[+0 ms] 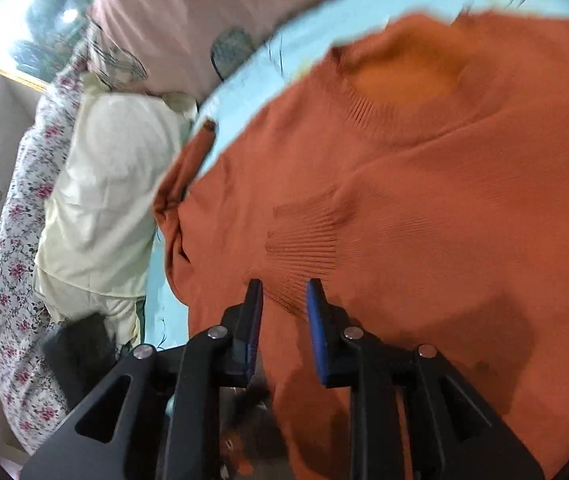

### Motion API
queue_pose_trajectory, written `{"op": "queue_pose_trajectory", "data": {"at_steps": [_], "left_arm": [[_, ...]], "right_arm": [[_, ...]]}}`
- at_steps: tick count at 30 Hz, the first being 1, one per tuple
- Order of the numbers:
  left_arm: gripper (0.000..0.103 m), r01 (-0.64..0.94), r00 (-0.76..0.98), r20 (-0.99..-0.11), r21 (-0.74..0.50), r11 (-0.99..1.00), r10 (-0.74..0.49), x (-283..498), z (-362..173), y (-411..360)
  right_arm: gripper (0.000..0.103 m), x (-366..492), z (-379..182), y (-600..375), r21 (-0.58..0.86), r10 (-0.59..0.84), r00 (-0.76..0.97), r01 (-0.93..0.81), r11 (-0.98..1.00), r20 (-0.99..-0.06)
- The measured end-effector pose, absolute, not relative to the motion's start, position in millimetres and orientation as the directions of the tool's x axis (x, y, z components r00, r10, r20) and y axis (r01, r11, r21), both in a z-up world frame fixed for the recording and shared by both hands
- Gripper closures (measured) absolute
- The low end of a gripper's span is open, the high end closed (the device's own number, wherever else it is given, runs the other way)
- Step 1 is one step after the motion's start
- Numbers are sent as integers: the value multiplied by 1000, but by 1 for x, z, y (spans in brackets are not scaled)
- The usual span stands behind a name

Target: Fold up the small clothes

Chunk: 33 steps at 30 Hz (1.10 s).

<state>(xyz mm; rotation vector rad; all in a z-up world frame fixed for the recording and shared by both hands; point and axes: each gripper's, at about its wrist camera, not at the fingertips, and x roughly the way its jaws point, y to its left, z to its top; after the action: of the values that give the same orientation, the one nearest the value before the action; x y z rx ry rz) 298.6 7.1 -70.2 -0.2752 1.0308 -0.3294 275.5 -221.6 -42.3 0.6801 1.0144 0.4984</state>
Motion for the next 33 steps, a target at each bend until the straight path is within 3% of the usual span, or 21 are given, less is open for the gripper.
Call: {"op": "queue_pose_trajectory", "data": {"at_steps": [1,2,3,4,7,8,13,18,24,29,30,31,32,33], "left_arm": [[4,135,475,-786,-380,915,-396,306,-70,4],[12,139,482,-781,-381,914,-398,315,-71,-1],[31,147,485,-781,-371,917,-394,323,-73,-6],[41,155,484,-788,-350,924,-380,330,-75,-12],[89,188,502,-793,-289,939,-344,336,-75,-25],[97,198,497,-791,-296,934,-356,336,-73,-26],[98,167,624,-729,-231,959,-284,321,-32,9],[98,103,607,-755,-237,966,-249,331,-38,51],[98,74,616,-754,-231,970,-227,328,-45,60],[98,93,607,-767,-191,977,-208,323,-49,52],[98,99,606,-768,-186,977,-208,323,-49,50],[98,108,605,-767,-184,977,-212,322,-48,47],[98,116,607,-764,-186,976,-218,321,-46,45],[98,131,608,-759,-193,972,-232,320,-45,42]], "right_arm": [[78,262,-35,-237,718,648,484,-56,694,-589],[78,254,-30,-246,718,637,504,-46,694,-583],[77,243,-25,-257,717,622,529,-35,696,-578],[76,229,-19,-270,714,601,555,-21,700,-574],[73,192,-6,-302,696,537,624,15,718,-568],[72,183,-4,-311,687,512,642,32,726,-571],[72,152,1,-366,615,361,698,145,775,-619],[67,156,-4,-410,539,233,694,260,801,-681],[55,212,-20,-420,456,199,640,265,850,-742],[53,258,-54,-424,403,209,547,263,877,-810],[62,260,-58,-422,399,210,545,255,881,-812],[81,259,-58,-421,387,202,553,241,890,-808],[92,258,-56,-422,386,204,550,236,892,-809],[92,254,-51,-426,403,211,565,240,883,-798]]}}
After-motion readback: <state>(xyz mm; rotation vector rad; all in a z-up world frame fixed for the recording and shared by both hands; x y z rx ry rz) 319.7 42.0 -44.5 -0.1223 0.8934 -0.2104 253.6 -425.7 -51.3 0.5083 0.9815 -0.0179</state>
